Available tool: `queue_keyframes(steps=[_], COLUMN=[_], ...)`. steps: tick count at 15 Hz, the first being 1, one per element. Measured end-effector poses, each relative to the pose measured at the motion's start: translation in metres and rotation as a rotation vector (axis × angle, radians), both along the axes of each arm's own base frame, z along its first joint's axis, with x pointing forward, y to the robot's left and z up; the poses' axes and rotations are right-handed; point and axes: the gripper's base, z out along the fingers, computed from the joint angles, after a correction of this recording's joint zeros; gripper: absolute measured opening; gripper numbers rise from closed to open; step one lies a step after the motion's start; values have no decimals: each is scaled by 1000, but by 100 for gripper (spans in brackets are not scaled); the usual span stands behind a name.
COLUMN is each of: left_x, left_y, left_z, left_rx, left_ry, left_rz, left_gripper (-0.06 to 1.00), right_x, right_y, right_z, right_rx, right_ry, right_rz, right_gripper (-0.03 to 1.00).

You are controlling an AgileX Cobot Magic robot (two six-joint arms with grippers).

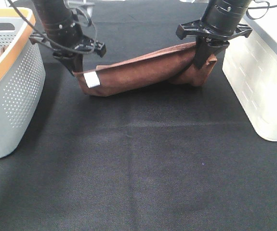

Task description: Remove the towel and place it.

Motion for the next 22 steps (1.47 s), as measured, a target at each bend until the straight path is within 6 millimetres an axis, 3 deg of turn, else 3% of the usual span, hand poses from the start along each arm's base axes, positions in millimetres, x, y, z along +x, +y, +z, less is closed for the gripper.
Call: queue_keyframes(steps=[3, 16, 19, 22], left_x=[-16, -57, -64, -73], left_y=[-9, 0, 3, 5], left_z=[-23, -57, -59, -59], left_rx=[30, 57, 66, 77], left_ry=[85, 272, 290, 310], left_rz=[-33, -65, -72, -76], left_gripper=[0, 0, 0, 0], right_x=[-4, -37, -44, -48], right_y=[-1, -5, -7, -8], right_z=[-10, -65, -75, -80], right_rx=[-3, -16, -28, -35], right_ry=[42, 285, 326, 349], right_rz=[-5, -20, -22, -22], right_gripper=[0, 2, 9, 24])
